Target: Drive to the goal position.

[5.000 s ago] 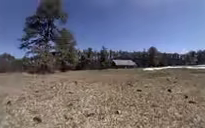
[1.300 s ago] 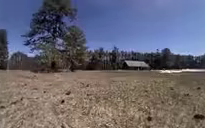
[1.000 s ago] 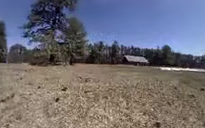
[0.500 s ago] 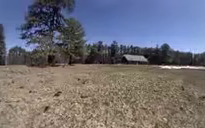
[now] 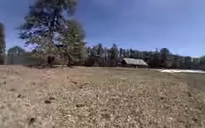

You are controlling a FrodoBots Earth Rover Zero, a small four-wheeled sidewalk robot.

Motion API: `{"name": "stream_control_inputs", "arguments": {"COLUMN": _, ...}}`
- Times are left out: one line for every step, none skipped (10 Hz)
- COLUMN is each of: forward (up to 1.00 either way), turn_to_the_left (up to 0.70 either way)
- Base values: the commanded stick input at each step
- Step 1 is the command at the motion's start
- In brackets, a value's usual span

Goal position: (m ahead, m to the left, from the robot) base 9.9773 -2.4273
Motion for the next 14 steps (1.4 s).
{"name": "stream_control_inputs", "arguments": {"forward": 0.70, "turn_to_the_left": 0.00}}
{"name": "stream_control_inputs", "arguments": {"forward": 0.70, "turn_to_the_left": 0.00}}
{"name": "stream_control_inputs", "arguments": {"forward": 0.70, "turn_to_the_left": 0.00}}
{"name": "stream_control_inputs", "arguments": {"forward": 0.70, "turn_to_the_left": 0.00}}
{"name": "stream_control_inputs", "arguments": {"forward": 0.70, "turn_to_the_left": 0.00}}
{"name": "stream_control_inputs", "arguments": {"forward": 0.70, "turn_to_the_left": 0.00}}
{"name": "stream_control_inputs", "arguments": {"forward": 0.70, "turn_to_the_left": 0.00}}
{"name": "stream_control_inputs", "arguments": {"forward": 0.70, "turn_to_the_left": 0.00}}
{"name": "stream_control_inputs", "arguments": {"forward": 0.70, "turn_to_the_left": 0.00}}
{"name": "stream_control_inputs", "arguments": {"forward": 0.70, "turn_to_the_left": 0.00}}
{"name": "stream_control_inputs", "arguments": {"forward": 0.70, "turn_to_the_left": 0.00}}
{"name": "stream_control_inputs", "arguments": {"forward": 0.70, "turn_to_the_left": 0.00}}
{"name": "stream_control_inputs", "arguments": {"forward": 0.70, "turn_to_the_left": 0.00}}
{"name": "stream_control_inputs", "arguments": {"forward": 0.70, "turn_to_the_left": 0.00}}
